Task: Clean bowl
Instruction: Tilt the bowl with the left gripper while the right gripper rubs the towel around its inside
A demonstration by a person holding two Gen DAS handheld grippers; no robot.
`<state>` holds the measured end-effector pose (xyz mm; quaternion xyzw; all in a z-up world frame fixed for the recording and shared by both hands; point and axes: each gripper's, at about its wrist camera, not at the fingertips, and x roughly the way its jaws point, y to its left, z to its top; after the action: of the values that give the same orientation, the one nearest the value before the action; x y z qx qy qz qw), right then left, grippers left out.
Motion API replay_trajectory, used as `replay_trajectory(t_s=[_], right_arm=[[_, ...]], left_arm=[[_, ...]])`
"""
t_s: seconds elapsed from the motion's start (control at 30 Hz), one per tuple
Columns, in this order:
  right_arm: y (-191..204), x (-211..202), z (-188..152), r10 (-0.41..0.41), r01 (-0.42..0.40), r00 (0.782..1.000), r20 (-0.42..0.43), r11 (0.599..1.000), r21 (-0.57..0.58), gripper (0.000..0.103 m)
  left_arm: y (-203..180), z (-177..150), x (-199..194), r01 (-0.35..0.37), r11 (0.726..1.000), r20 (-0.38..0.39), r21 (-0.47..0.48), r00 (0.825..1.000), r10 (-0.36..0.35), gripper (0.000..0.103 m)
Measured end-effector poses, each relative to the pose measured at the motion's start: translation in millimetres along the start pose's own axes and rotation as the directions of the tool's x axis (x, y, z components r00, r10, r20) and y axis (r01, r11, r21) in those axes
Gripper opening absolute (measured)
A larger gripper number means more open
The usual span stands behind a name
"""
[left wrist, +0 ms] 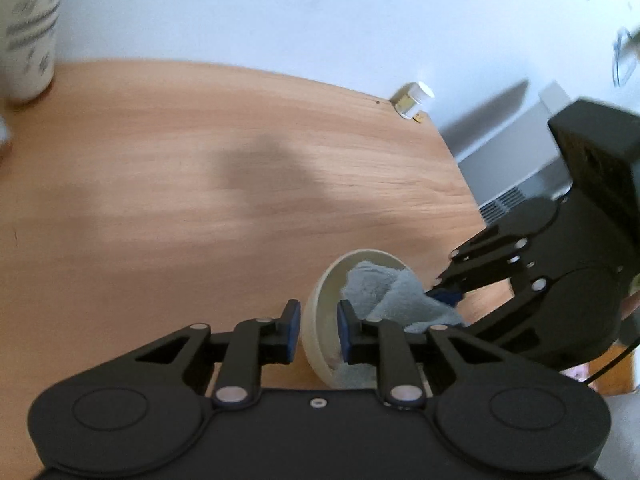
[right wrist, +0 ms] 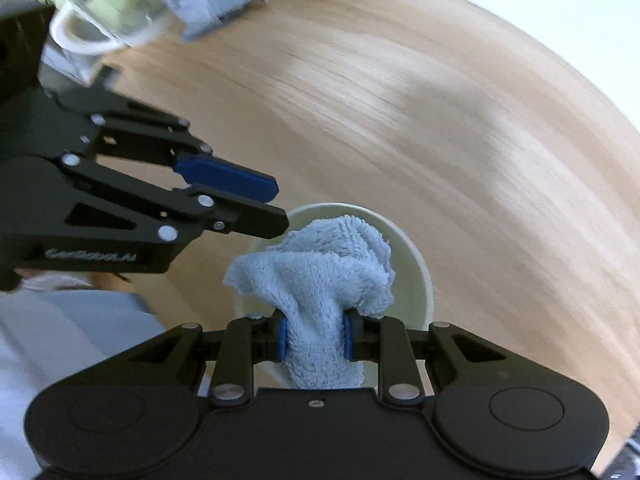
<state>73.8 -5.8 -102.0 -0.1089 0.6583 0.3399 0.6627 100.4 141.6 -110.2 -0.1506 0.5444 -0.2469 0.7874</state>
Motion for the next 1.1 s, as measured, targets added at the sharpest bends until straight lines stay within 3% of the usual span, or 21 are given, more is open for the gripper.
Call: replay_trajectory(t_s=[0.13, 0.33, 0.57, 0.77, 0.97, 1.1], right_arm=[[3, 17, 0, 0.036, -0.036, 0.999, -0.006, 0.999, -0.001, 0.027], [-3, 53, 7, 0.04, -0.04, 0.999, -0.013, 0.999, 0.003, 0.027], [15, 75, 11, -0.044, 0.043, 0.999, -0.008, 0.998, -0.039, 0.027], [23, 69, 14, -0.131, 0.129, 0.991, -0.02, 0.99, -0.065, 0.027], [22, 40, 7, -0.029, 0.022, 0.997, -0.075, 0.995, -0.094, 0.027], [20, 43, -2, -0.005, -0.012, 0.993, -0.118, 0.989, -0.149, 0.027]], left_arm=[[3, -5, 9, -0.004, 0.998, -0.014, -0.058, 1.0, 0.003, 0.015], [2, -7, 13, -0.026, 0.997, -0.022, -0.067, 0.999, 0.025, 0.013], [-5, -6, 15, -0.046, 0.998, -0.022, -0.05, 0.999, 0.045, 0.014], [-5, -6, 16, -0.061, 0.997, -0.025, -0.044, 0.998, 0.06, 0.014], [-7, -5, 29, -0.085, 0.996, -0.044, -0.035, 0.996, 0.084, 0.009], [-9, -3, 31, -0.088, 0.996, -0.036, -0.023, 0.996, 0.087, 0.008]])
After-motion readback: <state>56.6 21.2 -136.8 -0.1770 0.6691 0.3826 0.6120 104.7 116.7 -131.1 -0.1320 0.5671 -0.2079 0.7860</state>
